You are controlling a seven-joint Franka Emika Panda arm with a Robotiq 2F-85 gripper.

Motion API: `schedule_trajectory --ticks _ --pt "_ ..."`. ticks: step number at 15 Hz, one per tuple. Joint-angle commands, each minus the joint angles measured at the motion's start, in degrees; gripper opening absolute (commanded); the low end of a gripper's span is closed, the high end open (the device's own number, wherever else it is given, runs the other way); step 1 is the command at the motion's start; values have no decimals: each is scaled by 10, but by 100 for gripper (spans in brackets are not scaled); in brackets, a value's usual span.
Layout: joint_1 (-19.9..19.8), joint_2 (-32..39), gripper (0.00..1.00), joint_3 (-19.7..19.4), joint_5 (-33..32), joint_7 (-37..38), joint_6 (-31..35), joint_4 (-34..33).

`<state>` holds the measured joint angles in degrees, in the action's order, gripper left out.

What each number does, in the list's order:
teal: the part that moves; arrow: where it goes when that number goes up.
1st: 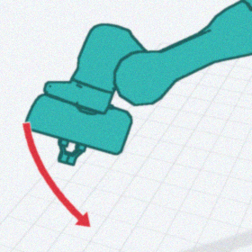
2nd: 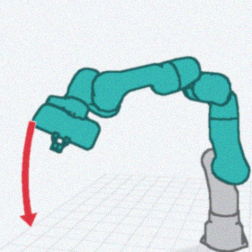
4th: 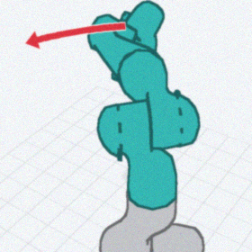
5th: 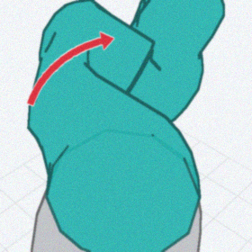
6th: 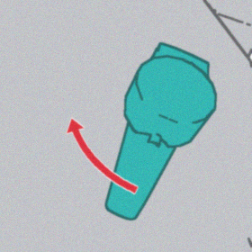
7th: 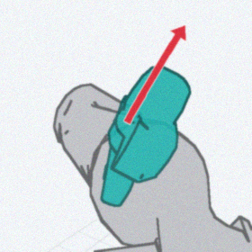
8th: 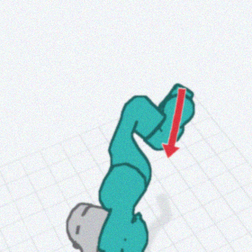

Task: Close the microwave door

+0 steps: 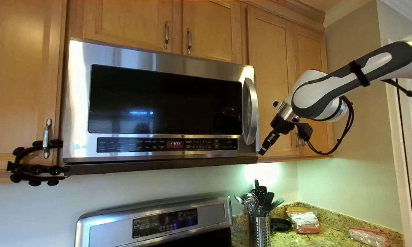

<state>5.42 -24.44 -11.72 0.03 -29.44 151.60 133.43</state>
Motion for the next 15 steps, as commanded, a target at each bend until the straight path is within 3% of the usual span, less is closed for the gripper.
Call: schedule_trajectory --ticks 1,6,15 --pt "4 3 2 3 7 0 -23 4" --pt "-7 -10 2 41 -10 34 -52 11" --pt "-10 -12 2 86 -40 63 11 8"
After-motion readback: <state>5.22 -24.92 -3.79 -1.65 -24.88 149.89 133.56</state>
